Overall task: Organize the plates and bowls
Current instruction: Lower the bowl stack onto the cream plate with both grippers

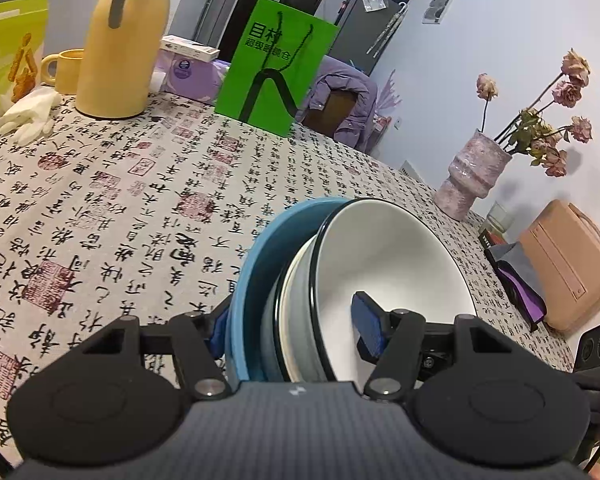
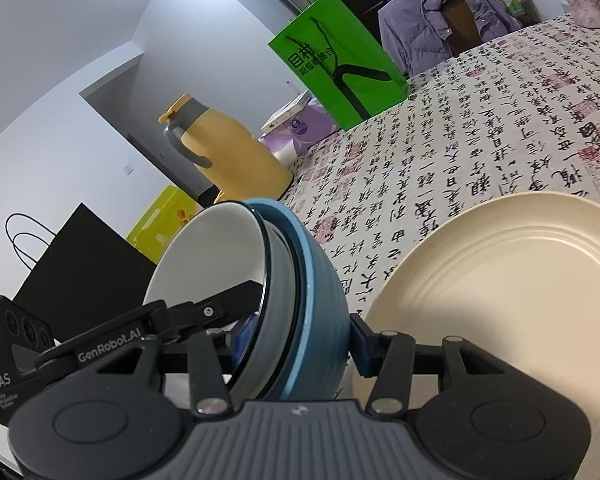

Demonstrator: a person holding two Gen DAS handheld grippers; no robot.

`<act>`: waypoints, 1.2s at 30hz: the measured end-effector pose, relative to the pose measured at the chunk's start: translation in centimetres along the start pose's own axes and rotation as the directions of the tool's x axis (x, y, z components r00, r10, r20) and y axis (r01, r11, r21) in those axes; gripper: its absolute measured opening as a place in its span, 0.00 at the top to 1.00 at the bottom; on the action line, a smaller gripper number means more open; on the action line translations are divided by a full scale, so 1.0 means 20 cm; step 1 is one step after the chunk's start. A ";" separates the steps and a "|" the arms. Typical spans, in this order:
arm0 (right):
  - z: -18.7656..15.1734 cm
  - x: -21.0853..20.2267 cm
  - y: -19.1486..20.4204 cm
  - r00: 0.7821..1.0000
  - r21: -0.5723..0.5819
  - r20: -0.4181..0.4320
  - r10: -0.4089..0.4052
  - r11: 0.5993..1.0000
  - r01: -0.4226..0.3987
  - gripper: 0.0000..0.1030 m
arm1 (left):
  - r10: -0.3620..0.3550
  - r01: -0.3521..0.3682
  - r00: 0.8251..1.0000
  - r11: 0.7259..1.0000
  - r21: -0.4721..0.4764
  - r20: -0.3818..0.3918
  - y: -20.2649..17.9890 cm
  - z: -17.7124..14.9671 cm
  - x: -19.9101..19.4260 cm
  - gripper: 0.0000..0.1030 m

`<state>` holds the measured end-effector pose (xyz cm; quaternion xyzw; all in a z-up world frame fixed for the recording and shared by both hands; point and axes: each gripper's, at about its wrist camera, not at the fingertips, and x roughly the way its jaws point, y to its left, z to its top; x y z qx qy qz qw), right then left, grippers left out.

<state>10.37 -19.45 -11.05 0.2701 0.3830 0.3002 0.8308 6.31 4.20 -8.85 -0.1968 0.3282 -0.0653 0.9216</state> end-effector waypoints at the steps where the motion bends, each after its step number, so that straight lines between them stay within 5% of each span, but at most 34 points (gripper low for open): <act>1: 0.00 -0.01 -0.01 1.000 0.002 0.003 0.000 1.000 0.000 0.53 | -0.001 0.001 1.000 1.000 0.003 -0.001 -0.01 0.00 0.00 0.41; 36: 0.04 -0.26 -0.33 0.995 0.091 0.070 -0.069 0.994 0.063 0.53 | -0.062 0.067 0.994 0.996 0.066 -0.085 -0.38 -0.09 0.23 0.41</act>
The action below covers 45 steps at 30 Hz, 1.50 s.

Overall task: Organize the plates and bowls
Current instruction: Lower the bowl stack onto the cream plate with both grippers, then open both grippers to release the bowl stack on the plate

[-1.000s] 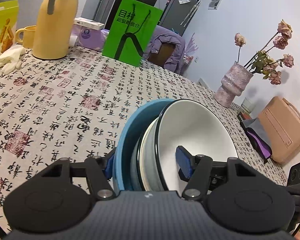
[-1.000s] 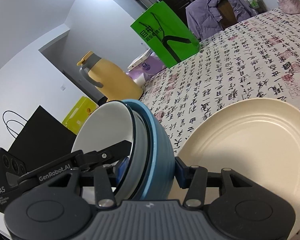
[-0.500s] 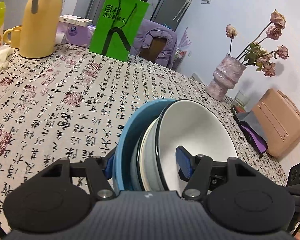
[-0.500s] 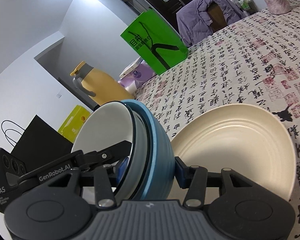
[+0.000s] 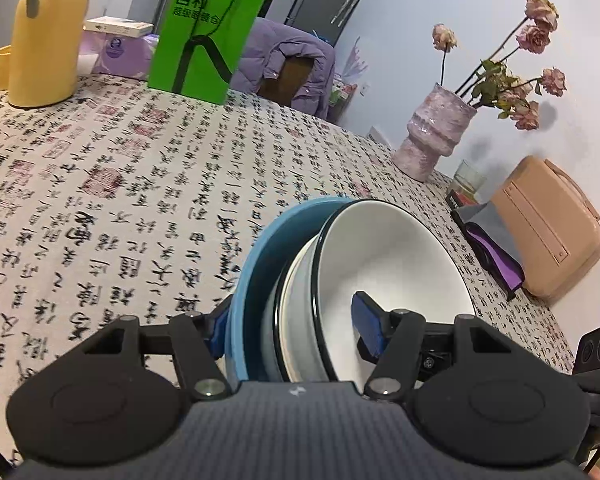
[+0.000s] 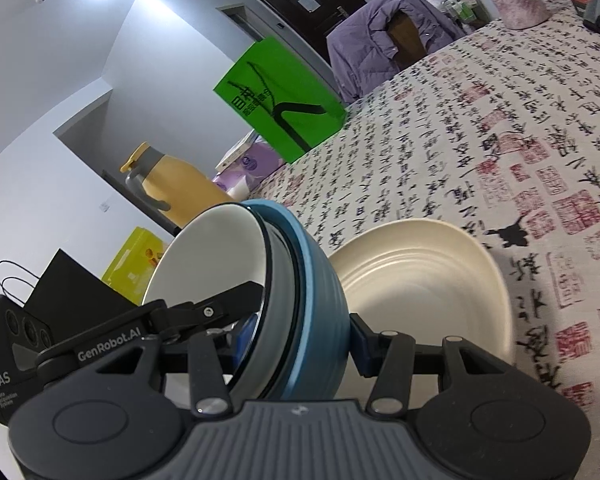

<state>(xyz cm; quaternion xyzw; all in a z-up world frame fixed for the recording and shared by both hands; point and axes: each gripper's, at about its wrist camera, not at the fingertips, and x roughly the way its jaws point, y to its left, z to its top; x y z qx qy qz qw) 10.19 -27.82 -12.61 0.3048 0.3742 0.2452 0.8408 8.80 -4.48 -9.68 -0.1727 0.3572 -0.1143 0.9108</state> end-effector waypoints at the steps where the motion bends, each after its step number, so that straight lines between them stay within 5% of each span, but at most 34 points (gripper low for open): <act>1: 0.00 -0.01 -0.01 1.000 0.003 0.000 -0.004 1.000 0.004 0.53 | -0.002 0.002 1.000 1.000 0.000 -0.004 -0.01 0.00 0.01 0.41; 25: 0.01 -0.05 -0.14 0.995 0.004 -0.012 -0.101 0.995 0.101 0.53 | -0.025 0.022 0.994 0.999 -0.027 -0.103 -0.05 -0.06 0.18 0.41; 43: 0.06 -0.05 -0.15 0.993 -0.020 0.007 -0.119 0.993 0.119 0.51 | 0.009 -0.009 0.997 1.000 0.000 -0.079 -0.08 -0.05 0.20 0.39; 45: 0.06 -0.06 -0.14 0.993 -0.023 0.018 -0.116 0.993 0.116 0.45 | 0.005 -0.006 0.997 1.000 0.000 -0.078 -0.08 -0.04 0.20 0.36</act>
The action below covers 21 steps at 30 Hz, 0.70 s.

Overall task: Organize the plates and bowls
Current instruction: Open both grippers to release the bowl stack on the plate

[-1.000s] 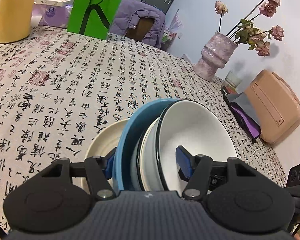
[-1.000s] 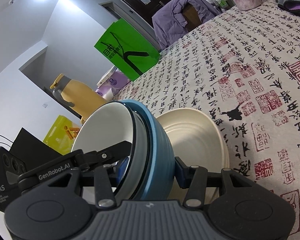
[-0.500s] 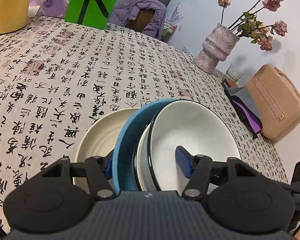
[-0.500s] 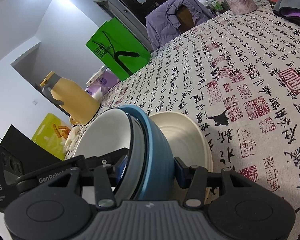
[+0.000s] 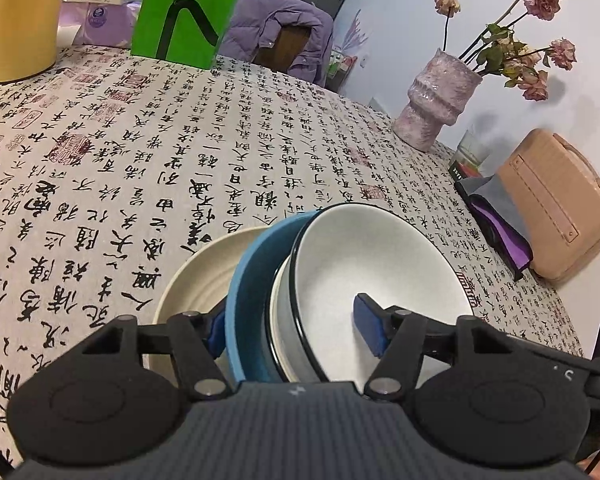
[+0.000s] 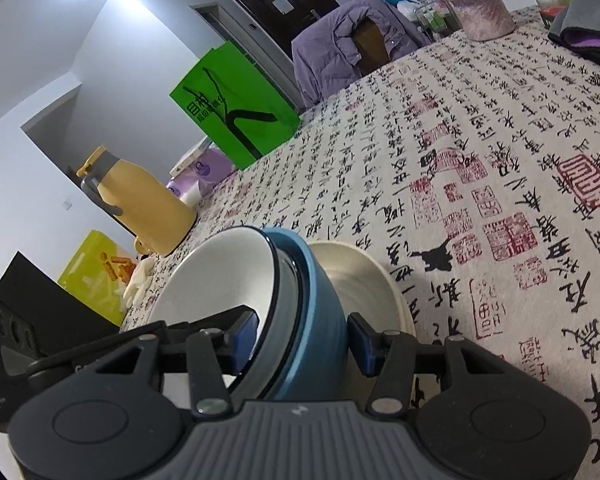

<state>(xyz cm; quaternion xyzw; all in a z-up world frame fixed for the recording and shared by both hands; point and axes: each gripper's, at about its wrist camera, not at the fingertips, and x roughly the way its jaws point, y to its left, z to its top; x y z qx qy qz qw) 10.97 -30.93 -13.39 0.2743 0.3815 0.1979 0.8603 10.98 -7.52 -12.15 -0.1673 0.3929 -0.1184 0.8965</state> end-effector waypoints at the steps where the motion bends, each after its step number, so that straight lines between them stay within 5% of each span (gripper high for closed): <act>1: 0.00 -0.01 0.00 1.000 -0.001 0.008 0.003 1.000 -0.003 0.43 | -0.001 0.001 1.000 1.000 0.000 0.002 0.00 0.00 0.00 0.35; 12: -0.01 -0.14 0.09 0.990 -0.118 0.138 0.037 0.993 -0.021 0.14 | 0.035 -0.038 0.992 0.999 0.024 0.122 0.01 -0.02 -0.12 0.05; 21: -0.04 -0.22 0.11 0.983 -0.160 0.180 0.039 0.987 -0.010 0.00 | 0.039 -0.048 0.979 0.998 0.039 0.202 0.01 -0.06 -0.24 0.00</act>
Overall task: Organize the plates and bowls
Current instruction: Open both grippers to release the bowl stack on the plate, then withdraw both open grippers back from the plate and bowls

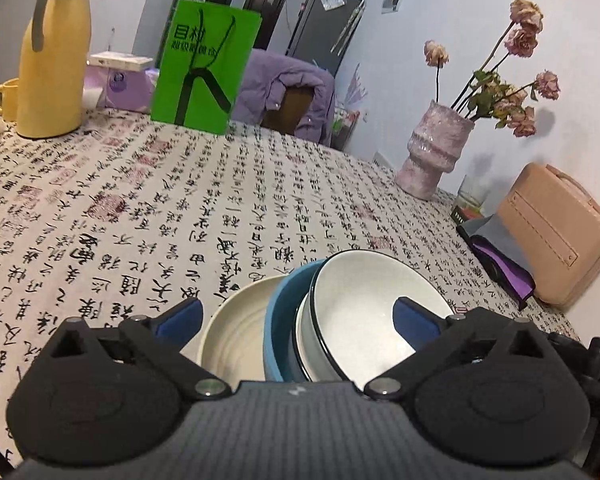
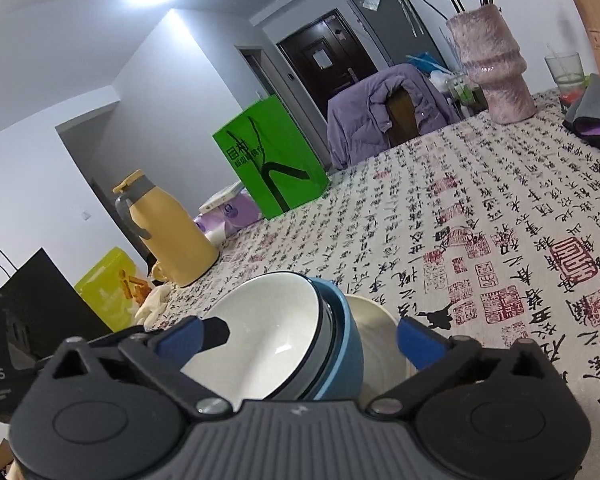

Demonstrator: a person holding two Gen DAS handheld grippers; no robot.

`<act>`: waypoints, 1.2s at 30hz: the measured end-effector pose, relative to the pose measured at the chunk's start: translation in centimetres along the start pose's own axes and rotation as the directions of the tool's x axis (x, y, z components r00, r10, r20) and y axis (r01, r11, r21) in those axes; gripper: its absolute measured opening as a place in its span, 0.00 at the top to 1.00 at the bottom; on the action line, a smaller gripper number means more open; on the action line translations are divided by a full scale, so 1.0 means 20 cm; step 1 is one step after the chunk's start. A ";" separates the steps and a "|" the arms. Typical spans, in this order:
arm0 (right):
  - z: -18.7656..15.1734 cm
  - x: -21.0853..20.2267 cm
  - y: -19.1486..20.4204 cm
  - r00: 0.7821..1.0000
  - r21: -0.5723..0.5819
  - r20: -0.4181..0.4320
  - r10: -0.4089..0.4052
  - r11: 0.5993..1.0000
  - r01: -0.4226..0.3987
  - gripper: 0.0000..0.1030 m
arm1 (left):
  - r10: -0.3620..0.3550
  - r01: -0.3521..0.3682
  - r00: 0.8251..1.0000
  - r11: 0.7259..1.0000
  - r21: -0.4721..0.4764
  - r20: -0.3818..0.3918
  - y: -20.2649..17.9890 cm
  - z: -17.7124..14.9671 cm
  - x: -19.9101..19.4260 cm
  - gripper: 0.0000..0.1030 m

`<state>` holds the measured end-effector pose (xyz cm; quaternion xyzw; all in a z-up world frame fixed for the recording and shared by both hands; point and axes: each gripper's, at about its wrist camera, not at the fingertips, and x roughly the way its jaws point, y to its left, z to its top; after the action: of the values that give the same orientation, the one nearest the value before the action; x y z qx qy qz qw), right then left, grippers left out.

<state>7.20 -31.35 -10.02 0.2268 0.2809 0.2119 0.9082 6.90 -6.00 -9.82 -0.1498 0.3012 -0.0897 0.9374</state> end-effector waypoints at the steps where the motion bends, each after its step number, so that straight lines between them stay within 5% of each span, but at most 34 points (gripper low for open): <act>1: 0.00 -0.01 0.01 1.000 -0.007 0.004 -0.002 1.000 0.002 0.00 | 0.001 -0.001 1.000 1.000 0.000 0.009 0.00 0.00 -0.02 0.00; 16: -0.11 -0.22 0.18 0.995 -0.134 0.088 -0.054 0.989 0.065 0.00 | 0.058 -0.061 0.987 0.998 0.013 0.149 0.04 -0.11 -0.32 0.00; 36: -0.44 -0.64 0.45 0.959 -0.336 0.240 -0.150 0.914 0.227 0.00 | 0.117 -0.169 0.937 0.976 0.136 0.329 0.05 -0.45 -0.79 0.00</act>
<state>-10.10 -27.97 -6.53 0.0495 0.1611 0.1456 0.9749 -11.12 -2.99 -8.67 -0.0634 0.1475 -0.0200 0.9868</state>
